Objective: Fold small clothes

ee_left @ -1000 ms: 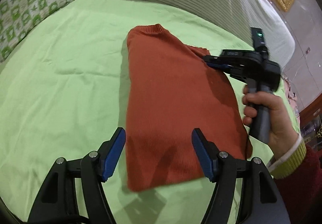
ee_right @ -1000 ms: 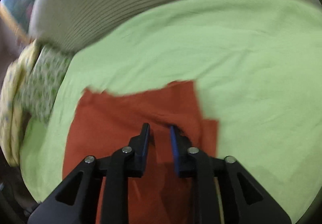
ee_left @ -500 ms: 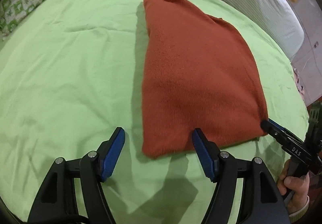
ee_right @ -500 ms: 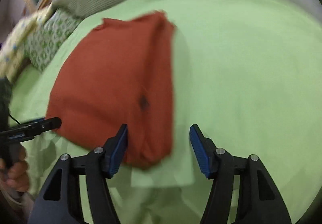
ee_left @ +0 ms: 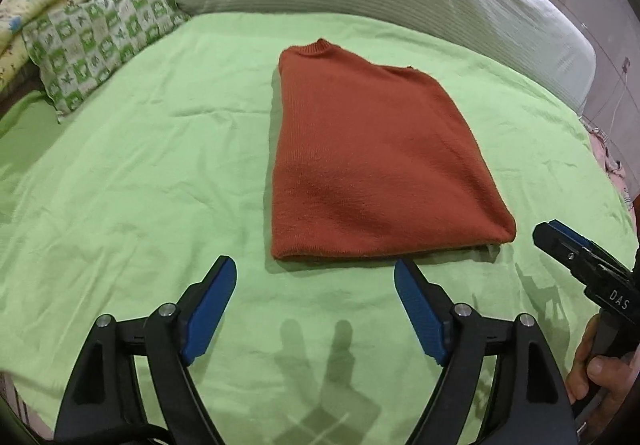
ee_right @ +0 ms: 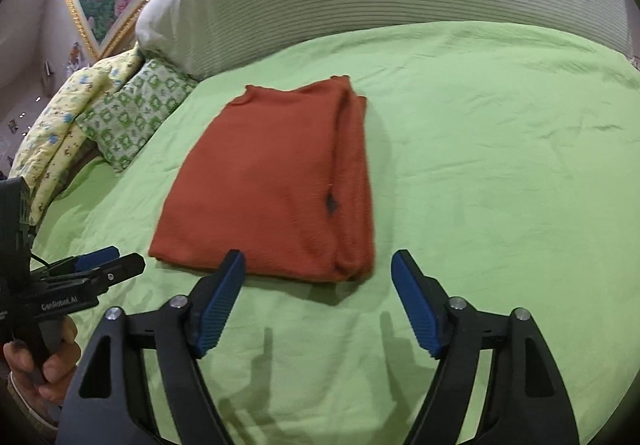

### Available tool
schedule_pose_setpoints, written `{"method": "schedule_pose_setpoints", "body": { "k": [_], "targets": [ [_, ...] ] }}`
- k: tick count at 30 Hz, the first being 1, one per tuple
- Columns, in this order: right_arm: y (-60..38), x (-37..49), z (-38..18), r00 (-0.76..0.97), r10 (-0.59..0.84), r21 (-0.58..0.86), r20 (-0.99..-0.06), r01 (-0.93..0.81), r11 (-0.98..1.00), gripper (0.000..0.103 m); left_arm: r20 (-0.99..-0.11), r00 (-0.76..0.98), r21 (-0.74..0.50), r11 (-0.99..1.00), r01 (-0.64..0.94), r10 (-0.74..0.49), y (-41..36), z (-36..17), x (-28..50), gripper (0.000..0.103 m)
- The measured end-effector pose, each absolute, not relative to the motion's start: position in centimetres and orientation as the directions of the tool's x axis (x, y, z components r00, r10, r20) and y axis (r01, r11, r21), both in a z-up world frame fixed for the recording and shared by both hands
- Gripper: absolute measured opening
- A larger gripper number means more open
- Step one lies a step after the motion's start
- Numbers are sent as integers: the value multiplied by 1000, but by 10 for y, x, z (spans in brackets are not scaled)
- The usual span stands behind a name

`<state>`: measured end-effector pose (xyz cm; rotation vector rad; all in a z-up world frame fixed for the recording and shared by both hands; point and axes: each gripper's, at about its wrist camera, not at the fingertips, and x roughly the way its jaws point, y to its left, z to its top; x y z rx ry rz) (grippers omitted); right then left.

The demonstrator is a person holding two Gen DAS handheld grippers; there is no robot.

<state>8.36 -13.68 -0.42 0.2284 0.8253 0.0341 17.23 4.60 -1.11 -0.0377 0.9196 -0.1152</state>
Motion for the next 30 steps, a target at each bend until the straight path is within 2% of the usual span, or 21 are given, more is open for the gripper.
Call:
{"method": "schedule_pose_setpoints", "body": {
  "k": [10,14,18,30],
  "targets": [
    [-117,85,-8,693,144,224,-706,25,974,80,-751,660,-15,1000,9,-18,56,-7,160,83],
    [-110,86,-15,698,123,194,-706,23,981,87,-748,663,14,1000,-7,15,54,-16,161,84],
    [-102,87,-23,710,115,170,-695,7,985,91,-746,666,11,1000,4,6,51,-23,162,84],
    [-92,91,-34,741,108,128,-663,-30,991,93,-736,676,18,999,33,-9,48,-36,170,84]
  ]
}}
